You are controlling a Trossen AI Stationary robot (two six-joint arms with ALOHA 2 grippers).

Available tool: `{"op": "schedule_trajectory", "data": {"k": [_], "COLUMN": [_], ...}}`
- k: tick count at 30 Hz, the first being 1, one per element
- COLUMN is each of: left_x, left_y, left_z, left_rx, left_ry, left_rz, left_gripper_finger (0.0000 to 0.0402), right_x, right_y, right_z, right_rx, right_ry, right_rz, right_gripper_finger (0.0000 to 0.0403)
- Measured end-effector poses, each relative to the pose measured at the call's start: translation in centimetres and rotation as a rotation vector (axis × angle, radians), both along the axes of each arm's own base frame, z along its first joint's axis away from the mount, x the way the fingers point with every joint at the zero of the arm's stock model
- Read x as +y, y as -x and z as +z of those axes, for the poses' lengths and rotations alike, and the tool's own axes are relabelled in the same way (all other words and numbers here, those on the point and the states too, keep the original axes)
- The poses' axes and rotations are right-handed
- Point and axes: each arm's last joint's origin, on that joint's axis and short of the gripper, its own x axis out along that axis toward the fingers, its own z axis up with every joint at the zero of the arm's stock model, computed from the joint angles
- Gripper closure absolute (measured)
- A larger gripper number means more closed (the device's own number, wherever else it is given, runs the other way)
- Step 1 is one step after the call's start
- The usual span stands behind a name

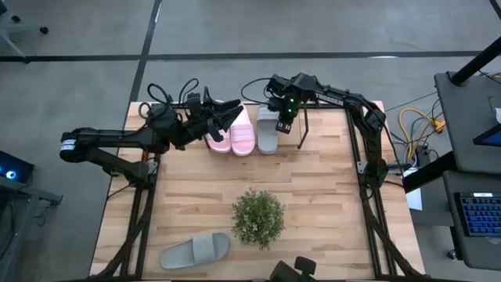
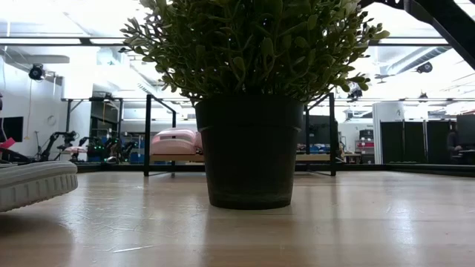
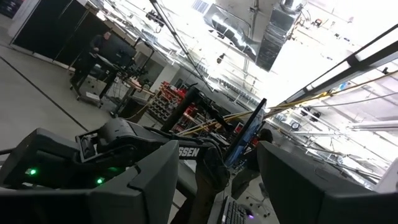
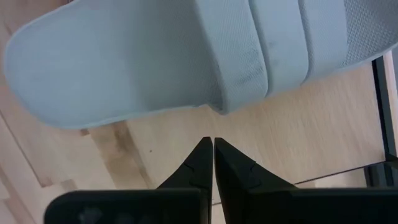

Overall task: Pick and place slides into the shelf
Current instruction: Put the top gray slide on the shelf

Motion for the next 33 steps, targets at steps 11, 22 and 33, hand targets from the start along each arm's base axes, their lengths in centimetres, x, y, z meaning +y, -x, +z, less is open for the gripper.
{"op": "schedule_trajectory", "data": {"k": [11,22,33], "left_x": [0.0,0.0,0.0], "left_y": [0.0,0.0,-0.1], "left_z": [0.0,0.0,0.0], "left_rx": [-0.005,-0.004,-0.001], "left_ry": [0.009,0.008,0.006], "left_rz": [-0.009,-0.008,-0.003], "left_gripper_finger": [0.0198,0.0198,0.0198], "right_x": [-0.1,-0.1,0.5], "right_y": [-0.1,-0.7,-1.4], "right_z": [-1.1,-1.0,-1.0], "right_rx": [-0.013,-0.09,-0.139], "right_ry": [0.005,-0.02,-0.044], "right_rz": [-0.021,-0.016,0.003], "right_gripper_finger": [0.0395,0.0395,0.0395]}}
